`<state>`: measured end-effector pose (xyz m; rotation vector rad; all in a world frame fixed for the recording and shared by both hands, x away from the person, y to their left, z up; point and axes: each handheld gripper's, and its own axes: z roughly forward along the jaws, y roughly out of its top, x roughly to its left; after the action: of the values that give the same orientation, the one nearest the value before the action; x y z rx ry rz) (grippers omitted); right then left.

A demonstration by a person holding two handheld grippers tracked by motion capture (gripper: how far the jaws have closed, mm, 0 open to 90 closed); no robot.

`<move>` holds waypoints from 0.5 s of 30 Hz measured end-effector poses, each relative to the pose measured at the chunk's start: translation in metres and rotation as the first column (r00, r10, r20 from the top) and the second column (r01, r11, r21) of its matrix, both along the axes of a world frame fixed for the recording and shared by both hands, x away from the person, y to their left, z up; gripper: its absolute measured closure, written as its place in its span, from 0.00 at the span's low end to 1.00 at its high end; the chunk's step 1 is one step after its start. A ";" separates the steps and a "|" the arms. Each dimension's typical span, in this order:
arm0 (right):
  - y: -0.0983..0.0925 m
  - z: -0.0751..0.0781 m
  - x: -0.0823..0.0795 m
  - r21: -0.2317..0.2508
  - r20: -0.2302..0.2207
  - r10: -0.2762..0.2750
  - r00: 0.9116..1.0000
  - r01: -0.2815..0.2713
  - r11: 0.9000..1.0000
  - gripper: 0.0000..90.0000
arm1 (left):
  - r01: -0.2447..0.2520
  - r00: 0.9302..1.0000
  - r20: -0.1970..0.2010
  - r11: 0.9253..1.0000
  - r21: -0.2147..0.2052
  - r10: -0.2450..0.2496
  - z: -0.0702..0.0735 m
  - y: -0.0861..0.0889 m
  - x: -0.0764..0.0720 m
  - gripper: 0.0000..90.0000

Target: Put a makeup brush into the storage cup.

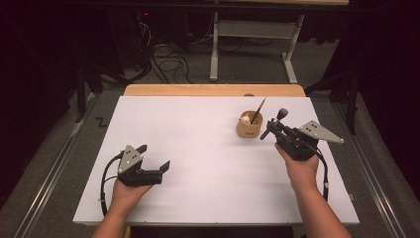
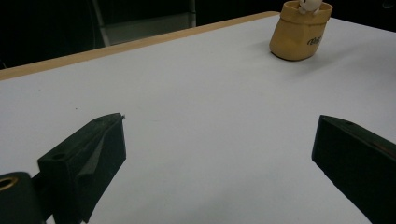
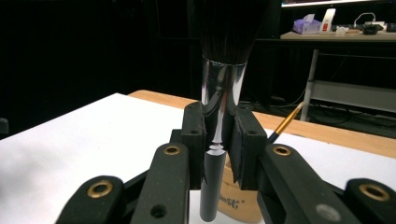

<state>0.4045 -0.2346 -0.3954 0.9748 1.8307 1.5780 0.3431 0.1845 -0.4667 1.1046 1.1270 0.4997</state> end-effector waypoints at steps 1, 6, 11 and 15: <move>0.001 0.001 0.001 0.002 0.001 0.001 1.000 -0.001 1.000 0.88 | -0.002 1.000 0.000 1.000 -0.001 0.002 0.000 0.000 0.000 0.04; 0.005 0.003 0.008 0.002 0.002 -0.002 1.000 0.002 1.000 0.88 | -0.002 1.000 -0.004 1.000 0.003 0.002 -0.001 0.000 0.000 0.04; 0.007 0.003 0.017 -0.001 0.002 -0.020 1.000 0.020 1.000 0.88 | 0.001 1.000 -0.001 1.000 0.004 -0.001 0.000 0.000 0.000 0.04; 0.008 0.004 0.025 -0.006 -0.003 -0.034 0.999 0.034 0.999 0.88 | 0.000 1.000 -0.003 1.000 0.000 0.000 0.000 0.000 0.000 0.04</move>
<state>0.4295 -0.2270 -0.3915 1.0009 1.8105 1.5515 0.3435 0.1842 -0.4672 1.1056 1.1295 0.4983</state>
